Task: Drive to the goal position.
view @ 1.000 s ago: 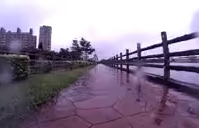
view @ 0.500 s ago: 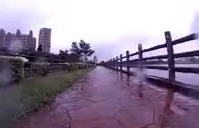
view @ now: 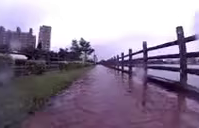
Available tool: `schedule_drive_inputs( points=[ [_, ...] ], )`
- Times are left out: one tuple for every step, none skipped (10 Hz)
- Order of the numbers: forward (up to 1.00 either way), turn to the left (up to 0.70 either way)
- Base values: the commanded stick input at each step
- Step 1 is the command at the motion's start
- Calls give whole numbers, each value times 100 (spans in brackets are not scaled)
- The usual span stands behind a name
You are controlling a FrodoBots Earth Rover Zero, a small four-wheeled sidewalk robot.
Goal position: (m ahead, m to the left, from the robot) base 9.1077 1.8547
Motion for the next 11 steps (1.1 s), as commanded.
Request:
schedule_drive_inputs(
  points=[
    [100,0],
    [100,0],
    [100,0],
    [100,0],
    [100,0],
    [100,0],
    [100,0],
    [100,0],
    [100,0],
    [100,0],
    [100,0]
  ],
)
